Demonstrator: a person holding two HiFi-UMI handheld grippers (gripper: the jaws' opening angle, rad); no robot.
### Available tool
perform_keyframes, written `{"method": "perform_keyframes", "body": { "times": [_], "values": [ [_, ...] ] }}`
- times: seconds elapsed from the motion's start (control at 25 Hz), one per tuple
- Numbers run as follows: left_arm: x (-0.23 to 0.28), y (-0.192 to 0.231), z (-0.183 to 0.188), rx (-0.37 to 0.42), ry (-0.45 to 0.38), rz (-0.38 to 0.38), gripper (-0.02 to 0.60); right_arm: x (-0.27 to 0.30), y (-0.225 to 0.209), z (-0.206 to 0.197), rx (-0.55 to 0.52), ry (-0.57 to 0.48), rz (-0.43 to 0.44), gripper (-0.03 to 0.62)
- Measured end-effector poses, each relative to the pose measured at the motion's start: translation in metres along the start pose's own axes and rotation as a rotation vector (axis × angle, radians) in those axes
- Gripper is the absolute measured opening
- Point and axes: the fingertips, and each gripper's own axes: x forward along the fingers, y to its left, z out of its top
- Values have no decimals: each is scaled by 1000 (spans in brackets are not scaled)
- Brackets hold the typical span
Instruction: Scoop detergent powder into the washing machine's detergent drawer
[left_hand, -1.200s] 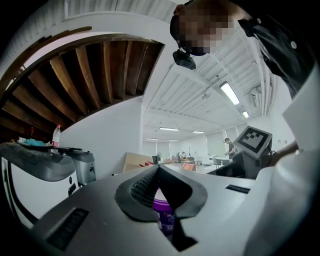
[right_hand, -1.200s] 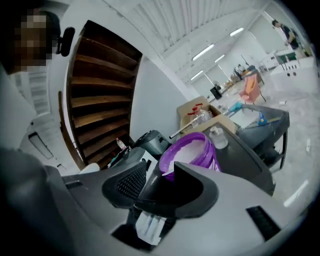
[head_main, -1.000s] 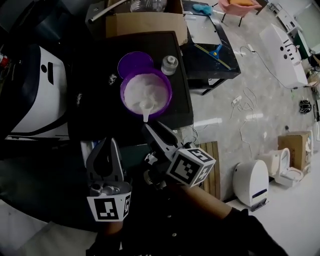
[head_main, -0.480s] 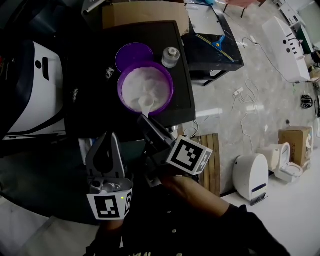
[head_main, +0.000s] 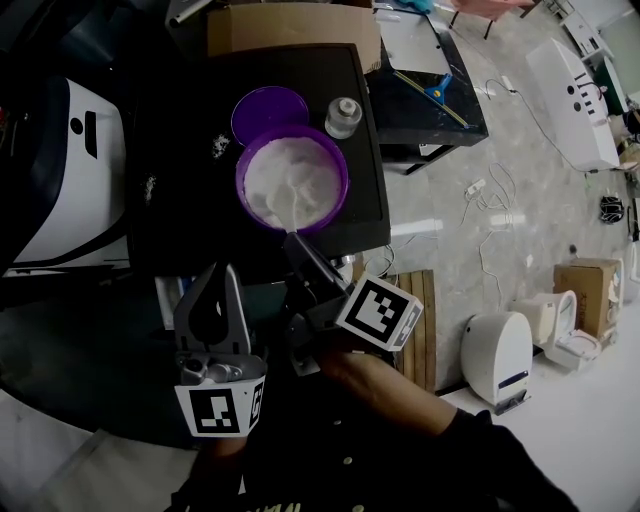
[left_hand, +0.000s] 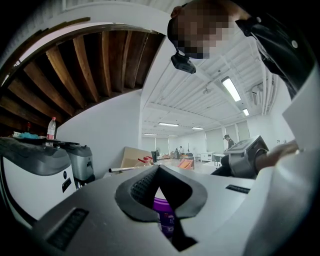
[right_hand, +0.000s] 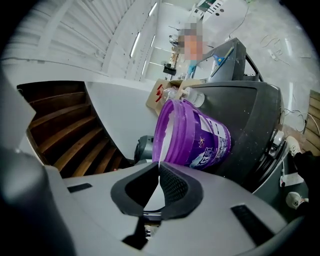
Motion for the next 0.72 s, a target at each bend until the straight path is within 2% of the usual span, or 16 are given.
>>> {"method": "perform_keyframes", "body": {
  "times": [0.16,0.24,0.56,0.72],
  "values": [
    [1,-1,0,-3,1,4,15,0,4,0,-42,13,17,32],
    [1,-1,-1,-5,1,5,15,-1,10,3,-122,19,29,32],
    [6,-8,-1,-9,-19,-4,15,-3,17,28,-621,154,-8,32],
    [8,-16,-10,-55,25,-8,15,0,21,43,-922,254,-41,32]
  ]
}}
